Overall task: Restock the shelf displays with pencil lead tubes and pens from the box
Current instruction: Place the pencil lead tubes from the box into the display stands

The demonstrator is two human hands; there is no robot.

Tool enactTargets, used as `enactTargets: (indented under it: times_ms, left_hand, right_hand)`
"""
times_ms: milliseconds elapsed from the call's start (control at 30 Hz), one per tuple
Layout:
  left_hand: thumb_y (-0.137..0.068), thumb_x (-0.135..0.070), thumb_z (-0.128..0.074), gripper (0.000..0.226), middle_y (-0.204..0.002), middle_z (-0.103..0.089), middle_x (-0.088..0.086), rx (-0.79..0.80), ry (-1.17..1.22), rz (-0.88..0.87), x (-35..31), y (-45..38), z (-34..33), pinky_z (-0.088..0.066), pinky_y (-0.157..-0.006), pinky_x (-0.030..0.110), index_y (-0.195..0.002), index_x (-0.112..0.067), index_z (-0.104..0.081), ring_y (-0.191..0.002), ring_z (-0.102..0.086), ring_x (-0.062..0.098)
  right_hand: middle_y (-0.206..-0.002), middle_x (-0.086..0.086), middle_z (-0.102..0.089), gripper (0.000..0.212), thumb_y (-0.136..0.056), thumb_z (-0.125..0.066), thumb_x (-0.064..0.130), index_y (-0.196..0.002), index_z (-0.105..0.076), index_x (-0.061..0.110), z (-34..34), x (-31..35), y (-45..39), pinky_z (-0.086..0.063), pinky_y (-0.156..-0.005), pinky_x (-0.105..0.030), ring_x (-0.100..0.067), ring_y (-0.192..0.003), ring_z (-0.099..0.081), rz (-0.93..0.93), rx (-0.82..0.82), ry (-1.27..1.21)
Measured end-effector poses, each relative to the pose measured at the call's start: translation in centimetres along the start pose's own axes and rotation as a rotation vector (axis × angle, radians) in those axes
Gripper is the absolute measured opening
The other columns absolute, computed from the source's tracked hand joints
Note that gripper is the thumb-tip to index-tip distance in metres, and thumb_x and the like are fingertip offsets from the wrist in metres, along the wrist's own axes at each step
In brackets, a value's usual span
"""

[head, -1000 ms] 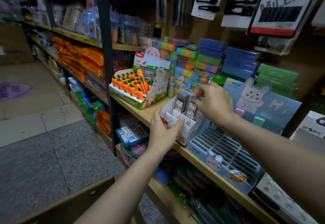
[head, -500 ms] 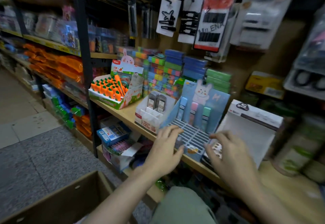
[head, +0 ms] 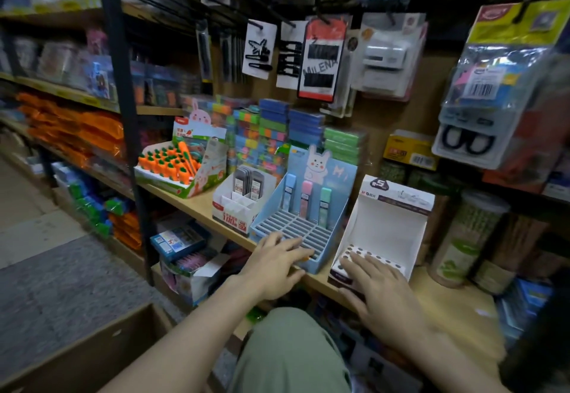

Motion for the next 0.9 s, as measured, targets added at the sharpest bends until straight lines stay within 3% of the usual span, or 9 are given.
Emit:
enactTargets:
  times_ms: [67, 167, 267, 333, 433, 633, 733, 833, 900]
  left_hand:
    - [-0.097, -0.047, -0.042, 0.048, -0.157, -0.026, -0.012, 0.007, 0.011, 0.006, 0.0, -0.1, 0.0, -0.017, -0.116, 0.045, -0.145, -0.045, -0.034, -0.140, -0.017, 0.025]
    - [-0.097, -0.040, -0.046, 0.048, -0.154, -0.031, -0.013, -0.035, 0.095, -0.021, 0.2, 0.1, 0.3, -0.018, -0.116, 0.041, -0.144, -0.041, -0.036, -0.140, -0.019, 0.019]
    - [-0.094, -0.032, -0.052, 0.042, -0.140, -0.044, -0.017, -0.320, 0.380, -0.037, 1.0, 1.4, 1.6, -0.026, -0.114, 0.025, -0.135, -0.034, -0.048, -0.134, -0.030, 0.002]
    - [-0.091, -0.036, -0.052, 0.031, -0.124, -0.053, -0.019, -0.488, 0.547, 0.035, 2.8, 3.6, 1.9, -0.032, -0.103, 0.012, -0.122, -0.033, -0.056, -0.121, -0.043, -0.004]
    - [-0.091, -0.022, -0.059, 0.014, -0.103, -0.067, -0.013, -0.518, 0.747, 0.256, 7.6, 8.8, -0.8, -0.047, -0.088, 0.020, -0.103, -0.026, -0.066, -0.100, -0.062, 0.004]
    - [-0.086, 0.002, -0.064, 0.011, -0.081, -0.068, 0.011, -0.548, 1.117, 1.191, 15.5, 24.9, -12.2, -0.046, -0.062, 0.023, -0.086, -0.008, -0.069, -0.074, -0.059, 0.021]
    - [-0.087, -0.002, -0.060, 0.010, -0.092, -0.067, 0.030, -0.508, 1.152, 1.501, 16.7, 30.6, -17.7, -0.038, -0.063, 0.029, -0.086, -0.007, -0.068, -0.079, -0.061, 0.033]
    - [-0.084, -0.002, -0.063, 0.012, -0.104, -0.069, 0.026, -0.453, 1.177, 1.630, 17.3, 33.6, -21.7, -0.049, -0.077, 0.032, -0.093, -0.010, -0.066, -0.093, -0.065, 0.035]
    - [-0.083, -0.003, -0.066, 0.017, -0.104, -0.069, 0.019, -0.400, 1.124, 1.683, 18.1, 34.8, -23.6, -0.053, -0.090, 0.039, -0.099, -0.009, -0.064, -0.099, -0.065, 0.034]
  right_hand:
    - [-0.153, 0.013, -0.037, 0.050, -0.098, -0.039, 0.054, -0.145, -0.038, 0.036, 0.5, 0.1, 0.1, -0.027, -0.115, -0.034, -0.014, -0.142, -0.032, 0.021, -0.024, -0.015]
    - [-0.129, 0.005, -0.060, 0.035, -0.097, -0.053, 0.040, -0.127, -0.060, 0.025, 3.1, 1.1, -0.4, -0.045, -0.097, -0.033, -0.017, -0.117, -0.056, 0.005, -0.245, -0.148]
    - [-0.113, 0.010, -0.062, 0.026, -0.096, -0.055, 0.033, -0.120, -0.061, 0.024, 6.1, 4.1, -2.6, -0.050, -0.086, -0.026, -0.005, -0.099, -0.057, 0.066, -0.361, -0.403]
    - [-0.106, 0.011, -0.064, 0.020, -0.096, -0.055, 0.033, -0.112, -0.063, 0.025, 6.7, 7.5, -4.8, -0.052, -0.083, -0.027, -0.003, -0.093, -0.058, 0.143, -0.257, -0.540]
    - [-0.100, 0.007, -0.069, 0.016, -0.092, -0.058, 0.036, -0.102, -0.067, 0.027, 4.3, 13.9, -7.7, -0.051, -0.080, -0.029, -0.011, -0.093, -0.063, 0.245, 0.030, -0.523]
    - [-0.107, -0.002, -0.073, 0.019, -0.090, -0.063, 0.033, -0.099, -0.072, 0.020, -9.3, 25.9, -7.1, -0.051, -0.089, -0.030, -0.018, -0.105, -0.065, 0.226, 0.559, -0.567]
    - [-0.110, -0.005, -0.071, 0.014, -0.089, -0.061, 0.022, -0.097, -0.071, 0.017, -16.2, 29.6, -4.7, -0.047, -0.088, -0.027, -0.023, -0.110, -0.063, 0.157, 0.681, -0.559]
    - [-0.103, -0.009, -0.069, 0.010, -0.089, -0.058, 0.014, -0.088, -0.066, 0.018, -22.0, 32.1, -2.7, -0.047, -0.082, -0.028, -0.030, -0.107, -0.064, 0.121, 0.786, -0.577]
    - [-0.112, -0.013, -0.068, 0.020, -0.092, -0.055, 0.015, -0.106, -0.067, 0.009, -25.0, 33.2, -1.9, -0.049, -0.084, -0.030, -0.031, -0.107, -0.063, 0.111, 0.826, -0.553]
Point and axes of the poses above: each hand's wrist, its own y-axis away from the middle knuckle, its own z-axis out of the back of the hand, x = y × z, the point moved 4 cm from there along -y, towards the middle knuckle
